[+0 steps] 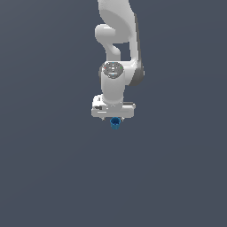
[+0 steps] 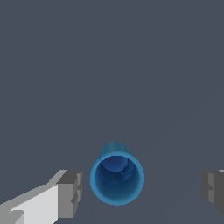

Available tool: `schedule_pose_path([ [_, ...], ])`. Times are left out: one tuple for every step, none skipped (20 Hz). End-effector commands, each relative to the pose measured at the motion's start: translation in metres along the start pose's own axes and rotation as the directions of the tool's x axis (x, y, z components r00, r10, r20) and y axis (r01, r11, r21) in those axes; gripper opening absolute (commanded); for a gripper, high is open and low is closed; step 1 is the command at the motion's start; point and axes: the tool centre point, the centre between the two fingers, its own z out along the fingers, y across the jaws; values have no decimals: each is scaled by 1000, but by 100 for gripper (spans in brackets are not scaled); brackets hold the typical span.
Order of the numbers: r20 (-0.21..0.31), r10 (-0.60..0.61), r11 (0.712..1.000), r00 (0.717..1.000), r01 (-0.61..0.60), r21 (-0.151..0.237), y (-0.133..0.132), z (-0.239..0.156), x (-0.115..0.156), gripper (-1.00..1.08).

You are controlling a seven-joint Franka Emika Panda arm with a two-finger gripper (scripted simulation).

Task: Pick up the object and move it to a goal position.

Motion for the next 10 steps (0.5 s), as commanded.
schedule_pose_path([
  [-6,6,1000,1000,-6,3,-5,10,-9,100],
  [-8,8,1000,1000,-8,4,-7,13,-12,100],
  [-9,10,1000,1000,-10,5,-8,16,-14,100],
  [-11,11,1000,1000,-11,6,-10,19,-17,100],
  [-12,13,1000,1000,-13,6,-11,21,-19,100],
  [-13,14,1000,1000,-14,7,-12,23,-21,100],
  [-14,15,1000,1000,-15,7,-13,25,-23,100],
  [-15,16,1000,1000,-16,8,-13,26,-24,100],
  [-15,17,1000,1000,-17,8,-14,27,-25,100],
  [-16,17,1000,1000,-17,8,-14,28,-26,100],
])
